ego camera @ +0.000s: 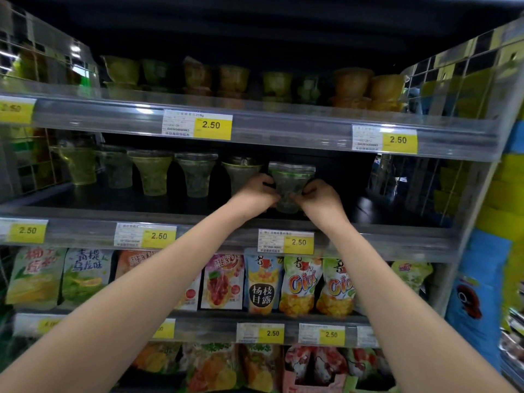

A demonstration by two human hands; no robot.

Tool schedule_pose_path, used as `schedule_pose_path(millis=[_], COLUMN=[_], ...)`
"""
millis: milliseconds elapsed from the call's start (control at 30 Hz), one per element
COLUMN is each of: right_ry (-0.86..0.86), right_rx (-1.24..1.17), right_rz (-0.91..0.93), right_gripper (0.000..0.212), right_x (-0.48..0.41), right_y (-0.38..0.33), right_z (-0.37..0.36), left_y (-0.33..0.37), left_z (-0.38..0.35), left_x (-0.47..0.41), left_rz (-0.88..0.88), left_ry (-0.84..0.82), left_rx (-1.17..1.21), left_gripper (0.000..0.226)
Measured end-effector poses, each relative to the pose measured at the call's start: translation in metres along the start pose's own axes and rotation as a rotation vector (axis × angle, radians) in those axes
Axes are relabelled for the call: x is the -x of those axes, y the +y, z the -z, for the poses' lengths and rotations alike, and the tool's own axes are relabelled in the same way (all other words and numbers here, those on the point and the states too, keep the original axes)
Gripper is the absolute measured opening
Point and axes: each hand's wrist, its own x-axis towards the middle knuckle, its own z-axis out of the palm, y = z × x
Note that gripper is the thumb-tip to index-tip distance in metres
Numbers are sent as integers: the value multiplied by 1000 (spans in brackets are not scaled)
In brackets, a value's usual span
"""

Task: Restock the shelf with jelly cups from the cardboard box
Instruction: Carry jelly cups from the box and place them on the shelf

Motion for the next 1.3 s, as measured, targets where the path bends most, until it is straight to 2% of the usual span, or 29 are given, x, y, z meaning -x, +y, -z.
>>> schedule_pose_path(millis=[33, 133, 167, 267, 567, 667, 833, 933, 1033, 1133, 1300], right_ry=[-14, -73, -94, -141, -311, -258, -34, 67, 53, -4, -95], right_rx=[-19, -59, -53, -53, -135, -146, 44, 126, 352, 550, 765], right_rz=[-14, -76, -93, -123, -63, -61, -38, 79, 187, 295, 376], right_gripper=[17, 5, 6, 18, 32, 27, 27, 25, 25, 32, 45], right_x=[-3, -11, -14, -20, -16, -15, -12, -1, 18, 38, 64], right_y=[0, -4, -5, -8, -12, -11, -10, -13, -9, -4, 1], right_z=[-1, -4, -5, -7, -3, -4, -2, -2, -3, -1, 1], left_y=[0, -1, -1, -3, -8, -10, -8, -7, -13, -20, -25], left_z=[0, 0, -1, -3, -3, -2, -4, 0, 4, 3, 6], left_x=[-1, -7, -9, -14, -24, -25, -19, -10, 9, 32, 66], left_rz=[1, 18, 17, 21, 32, 61, 43, -51, -125, -186, -151], left_ry=[-3, -12, -18, -70, -76, -51, 65, 158, 218, 259, 171], left_rx=[12, 42, 49, 46, 65, 30, -101, -309, -632, -831, -1055], left_gripper=[16, 21, 21, 39, 59, 54, 55, 38, 26, 34, 50])
